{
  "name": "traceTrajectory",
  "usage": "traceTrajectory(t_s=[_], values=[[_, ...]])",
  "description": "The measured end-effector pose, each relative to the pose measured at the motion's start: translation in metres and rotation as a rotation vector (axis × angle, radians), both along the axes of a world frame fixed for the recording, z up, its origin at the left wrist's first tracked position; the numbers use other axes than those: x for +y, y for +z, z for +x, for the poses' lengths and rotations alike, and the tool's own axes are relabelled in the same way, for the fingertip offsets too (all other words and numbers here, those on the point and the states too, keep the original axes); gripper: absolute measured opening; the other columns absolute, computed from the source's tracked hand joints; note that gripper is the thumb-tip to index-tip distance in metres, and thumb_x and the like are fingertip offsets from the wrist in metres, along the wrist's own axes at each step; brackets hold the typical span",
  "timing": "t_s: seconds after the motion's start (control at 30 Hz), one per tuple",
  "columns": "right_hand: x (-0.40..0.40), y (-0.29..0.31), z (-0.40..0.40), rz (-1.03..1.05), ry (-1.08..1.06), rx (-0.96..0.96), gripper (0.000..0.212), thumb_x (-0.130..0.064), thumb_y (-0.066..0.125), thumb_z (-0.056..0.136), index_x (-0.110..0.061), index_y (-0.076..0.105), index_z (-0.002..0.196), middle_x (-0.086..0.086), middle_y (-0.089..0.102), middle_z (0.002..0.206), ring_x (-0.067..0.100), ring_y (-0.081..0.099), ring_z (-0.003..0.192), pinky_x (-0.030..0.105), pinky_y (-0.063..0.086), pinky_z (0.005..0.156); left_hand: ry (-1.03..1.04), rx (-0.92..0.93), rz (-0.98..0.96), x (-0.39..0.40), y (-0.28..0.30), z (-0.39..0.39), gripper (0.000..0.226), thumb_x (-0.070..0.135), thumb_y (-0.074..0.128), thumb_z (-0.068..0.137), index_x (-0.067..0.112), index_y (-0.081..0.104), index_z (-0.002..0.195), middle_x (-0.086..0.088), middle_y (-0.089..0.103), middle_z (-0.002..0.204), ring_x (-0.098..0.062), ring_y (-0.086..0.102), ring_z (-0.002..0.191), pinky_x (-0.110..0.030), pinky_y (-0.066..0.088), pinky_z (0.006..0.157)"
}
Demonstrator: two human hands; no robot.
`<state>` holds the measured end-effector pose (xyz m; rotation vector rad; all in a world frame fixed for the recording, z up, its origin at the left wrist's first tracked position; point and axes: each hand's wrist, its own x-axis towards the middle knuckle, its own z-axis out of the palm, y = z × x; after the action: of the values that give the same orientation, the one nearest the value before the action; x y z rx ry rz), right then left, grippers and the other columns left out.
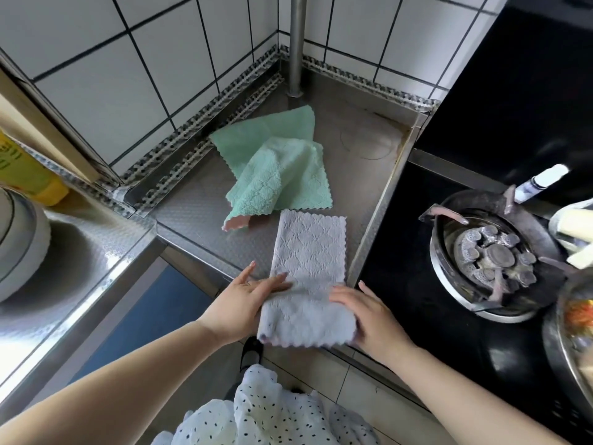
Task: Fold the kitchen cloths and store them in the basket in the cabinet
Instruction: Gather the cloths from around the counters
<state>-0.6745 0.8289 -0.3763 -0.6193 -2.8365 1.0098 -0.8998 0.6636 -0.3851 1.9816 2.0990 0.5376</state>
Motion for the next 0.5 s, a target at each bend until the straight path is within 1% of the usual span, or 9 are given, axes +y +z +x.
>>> traceTrajectory(t_s=[0.07, 0.1, 0.13, 0.17, 0.2, 0.27, 0.33, 0.43, 0.5], values=[[0.002, 0.009, -0.014, -0.169, -0.334, 0.117, 0.028, 0.001, 0.066, 0.076, -0.015, 0.067, 0.100, -0.009, 0.067, 0.099, 0.016, 0.064, 0.099, 0.021, 0.046, 0.087, 0.264, -0.283, -0.021, 0.008, 0.008, 0.003, 0.064, 0.021, 0.065, 0.082, 0.019, 0.037, 0.140, 0.005, 0.064, 0.123, -0.022, 0.063, 0.108, -0.036, 0.045, 0.098], [0.004, 0.012, -0.023, -0.207, -0.451, 0.152, 0.018, -0.004, 0.063, 0.082, -0.020, 0.067, 0.089, -0.015, 0.066, 0.084, 0.008, 0.064, 0.083, 0.016, 0.046, 0.074, 0.384, -0.406, -0.001, 0.015, 0.013, 0.005, 0.056, 0.026, 0.059, 0.087, 0.024, 0.037, 0.139, 0.006, 0.066, 0.115, -0.017, 0.066, 0.098, -0.030, 0.050, 0.086], [0.007, 0.014, -0.032, -0.242, -0.534, 0.164, 0.018, -0.010, 0.060, 0.087, -0.026, 0.063, 0.079, -0.019, 0.062, 0.069, 0.000, 0.059, 0.068, 0.012, 0.042, 0.062, 0.476, -0.504, 0.022, 0.022, 0.016, 0.006, 0.048, 0.032, 0.055, 0.091, 0.028, 0.039, 0.136, 0.009, 0.067, 0.109, -0.008, 0.066, 0.092, -0.027, 0.051, 0.080], [0.011, 0.015, -0.042, -0.287, -0.593, 0.165, 0.021, -0.017, 0.058, 0.090, -0.028, 0.057, 0.071, -0.019, 0.057, 0.059, -0.005, 0.050, 0.056, 0.011, 0.037, 0.053, 0.550, -0.596, 0.047, 0.030, 0.017, 0.005, 0.044, 0.039, 0.054, 0.091, 0.029, 0.041, 0.133, 0.014, 0.066, 0.105, 0.000, 0.064, 0.090, -0.023, 0.050, 0.079], [0.015, 0.015, -0.051, -0.324, -0.639, 0.161, 0.025, -0.023, 0.056, 0.091, -0.026, 0.052, 0.067, -0.015, 0.053, 0.053, -0.002, 0.043, 0.049, 0.014, 0.033, 0.048, 0.613, -0.686, 0.063, 0.039, 0.018, 0.004, 0.044, 0.043, 0.054, 0.090, 0.030, 0.043, 0.130, 0.016, 0.066, 0.101, 0.003, 0.063, 0.090, -0.022, 0.050, 0.079], [0.026, 0.016, -0.067, -0.326, -0.695, 0.125, 0.028, -0.028, 0.052, 0.092, -0.017, 0.045, 0.066, -0.008, 0.044, 0.051, 0.004, 0.036, 0.048, 0.024, 0.030, 0.049, 0.701, -0.816, 0.079, 0.055, 0.016, -0.001, 0.046, 0.044, 0.056, 0.088, 0.032, 0.043, 0.131, 0.011, 0.067, 0.097, -0.001, 0.063, 0.088, -0.025, 0.051, 0.079], [0.037, 0.014, -0.083, -0.311, -0.713, 0.029, 0.027, -0.027, 0.049, 0.094, -0.015, 0.046, 0.070, -0.005, 0.045, 0.059, 0.015, 0.042, 0.058, 0.030, 0.030, 0.054, 0.748, -0.883, 0.072, 0.068, 0.012, -0.006, 0.053, 0.040, 0.057, 0.090, 0.034, 0.035, 0.138, 0.009, 0.067, 0.100, -0.005, 0.064, 0.089, -0.025, 0.051, 0.076], [0.049, 0.009, -0.100, -0.340, -0.715, -0.136, 0.019, -0.025, 0.045, 0.096, -0.013, 0.051, 0.082, 0.005, 0.052, 0.075, 0.021, 0.048, 0.073, 0.029, 0.031, 0.061, 0.776, -0.890, 0.043, 0.081, 0.004, -0.014, 0.060, 0.035, 0.055, 0.092, 0.039, 0.022, 0.142, 0.010, 0.064, 0.106, -0.009, 0.063, 0.093, -0.028, 0.050, 0.076], [0.056, 0.007, -0.106, -0.344, -0.723, -0.209, 0.017, -0.025, 0.045, 0.096, -0.011, 0.054, 0.091, 0.008, 0.053, 0.082, 0.021, 0.049, 0.077, 0.028, 0.031, 0.064, 0.788, -0.862, 0.012, 0.085, 0.000, -0.017, 0.059, 0.029, 0.053, 0.094, 0.041, 0.021, 0.142, 0.008, 0.063, 0.107, -0.014, 0.062, 0.095, -0.031, 0.050, 0.080]])
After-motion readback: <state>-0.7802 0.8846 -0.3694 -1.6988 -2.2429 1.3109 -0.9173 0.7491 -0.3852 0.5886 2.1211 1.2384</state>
